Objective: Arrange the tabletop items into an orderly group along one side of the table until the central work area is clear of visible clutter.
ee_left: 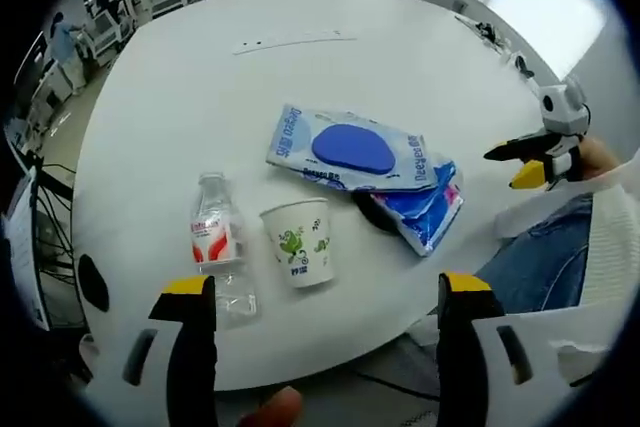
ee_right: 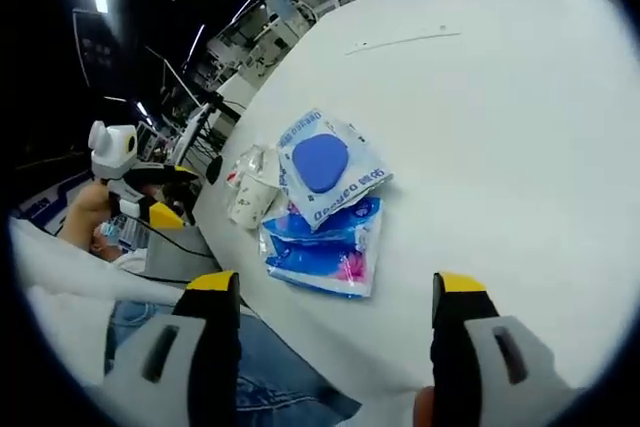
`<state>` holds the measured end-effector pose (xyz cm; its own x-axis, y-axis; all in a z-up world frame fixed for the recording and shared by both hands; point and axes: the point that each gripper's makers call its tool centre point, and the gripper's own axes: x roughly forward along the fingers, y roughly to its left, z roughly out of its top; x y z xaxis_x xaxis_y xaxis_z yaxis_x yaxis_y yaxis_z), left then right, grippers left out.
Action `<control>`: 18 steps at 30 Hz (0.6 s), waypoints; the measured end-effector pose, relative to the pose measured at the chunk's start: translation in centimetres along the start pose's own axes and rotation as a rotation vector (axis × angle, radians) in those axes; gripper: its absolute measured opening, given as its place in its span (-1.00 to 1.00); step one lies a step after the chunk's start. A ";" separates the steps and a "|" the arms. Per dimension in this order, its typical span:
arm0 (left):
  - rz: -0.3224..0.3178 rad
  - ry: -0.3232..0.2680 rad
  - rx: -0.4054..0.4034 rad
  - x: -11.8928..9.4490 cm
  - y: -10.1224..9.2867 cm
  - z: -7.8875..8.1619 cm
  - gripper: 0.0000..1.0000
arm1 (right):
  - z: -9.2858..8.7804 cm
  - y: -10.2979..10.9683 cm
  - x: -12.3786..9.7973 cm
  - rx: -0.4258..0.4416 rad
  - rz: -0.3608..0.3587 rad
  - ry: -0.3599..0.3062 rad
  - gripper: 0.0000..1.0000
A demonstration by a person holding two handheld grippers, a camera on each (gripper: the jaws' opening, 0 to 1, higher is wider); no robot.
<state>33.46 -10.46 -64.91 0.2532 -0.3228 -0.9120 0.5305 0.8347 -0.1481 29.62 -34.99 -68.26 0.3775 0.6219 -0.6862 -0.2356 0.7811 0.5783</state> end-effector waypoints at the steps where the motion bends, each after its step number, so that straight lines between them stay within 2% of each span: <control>1: -0.001 0.003 0.002 0.0 0.0 -0.1 0.89 | 0.0 0.0 0.0 0.003 0.000 -0.001 0.56; 12: 0.003 0.020 -0.005 0.0 1.3 0.0 0.90 | 0.2 -0.3 -0.1 0.035 -0.005 -0.016 0.55; 18: -0.012 0.028 0.002 0.4 0.9 0.0 0.92 | -0.2 -0.1 0.1 0.048 0.001 -0.007 0.56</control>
<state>34.05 -9.88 -65.43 0.2246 -0.3201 -0.9204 0.5351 0.8299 -0.1581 29.49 -34.99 -68.46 0.3835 0.6220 -0.6827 -0.1926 0.7768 0.5996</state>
